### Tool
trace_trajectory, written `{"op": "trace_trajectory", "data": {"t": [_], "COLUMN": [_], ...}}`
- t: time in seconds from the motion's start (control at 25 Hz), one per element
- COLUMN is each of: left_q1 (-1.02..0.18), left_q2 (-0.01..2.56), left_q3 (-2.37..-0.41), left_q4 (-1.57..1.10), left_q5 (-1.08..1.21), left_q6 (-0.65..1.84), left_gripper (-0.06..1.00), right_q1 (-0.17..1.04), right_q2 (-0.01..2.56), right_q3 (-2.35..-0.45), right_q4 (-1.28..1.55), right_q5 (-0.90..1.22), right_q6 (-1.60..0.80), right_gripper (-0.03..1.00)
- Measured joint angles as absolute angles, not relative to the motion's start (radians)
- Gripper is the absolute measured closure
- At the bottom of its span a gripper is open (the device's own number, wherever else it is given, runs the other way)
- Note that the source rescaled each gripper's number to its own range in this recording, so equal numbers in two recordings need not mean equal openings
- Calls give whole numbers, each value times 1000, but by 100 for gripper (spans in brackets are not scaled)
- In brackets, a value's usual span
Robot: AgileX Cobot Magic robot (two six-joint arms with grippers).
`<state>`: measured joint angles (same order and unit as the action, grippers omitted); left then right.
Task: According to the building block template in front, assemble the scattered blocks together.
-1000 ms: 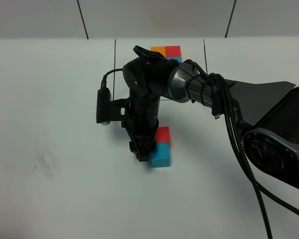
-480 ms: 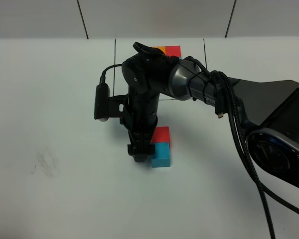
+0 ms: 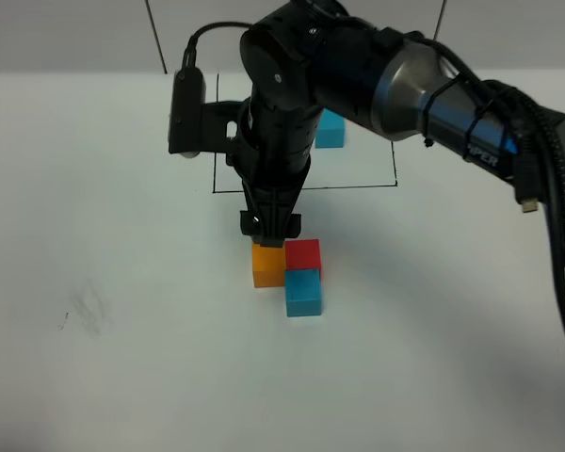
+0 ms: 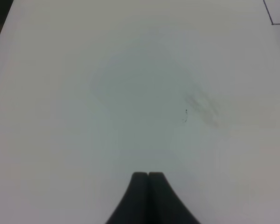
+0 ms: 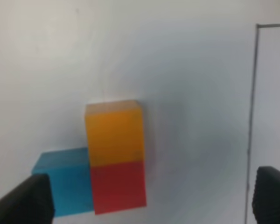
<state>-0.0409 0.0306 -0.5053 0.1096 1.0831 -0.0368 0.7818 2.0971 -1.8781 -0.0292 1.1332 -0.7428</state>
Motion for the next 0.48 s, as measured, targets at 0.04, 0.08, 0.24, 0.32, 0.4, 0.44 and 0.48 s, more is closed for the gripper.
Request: {"op": "trace_trajectory", "data": {"t": [0.04,0.08,0.24,0.32,0.4,0.44,0.48], "left_q1": [-41,-41,-41,-41,-41,-41,-41], "left_q2": [31,31,31,31,31,31,31], "left_q3": [-505,-505,-505,-505,-505,-505,-505], "left_q4": [110,110,110,110,110,110,110], "left_q5": [1083,1083,1083,1083,1083,1083,1083], "left_q6": [-37,-37,-38,-38,-38,-38,-38], "left_gripper": [94,94,94,94,94,94,94], "right_q1": [782,782,782,782,777,773,766], "right_q2": [2083,2071,2044,2043,2043,2043,2041], "right_q3": [-1878,-1878,-1878,-1878,-1878,-1878,-1878], "right_q4": [-37,-44,-57,-59,-59,-59,-59], "right_q5": [1143,1158,1203,1211,1215,1215,1215], "right_q6": [-735,-723,-673,-651,-617,-592,-567], "right_gripper": [17,23,63,84,93,95,96]}}
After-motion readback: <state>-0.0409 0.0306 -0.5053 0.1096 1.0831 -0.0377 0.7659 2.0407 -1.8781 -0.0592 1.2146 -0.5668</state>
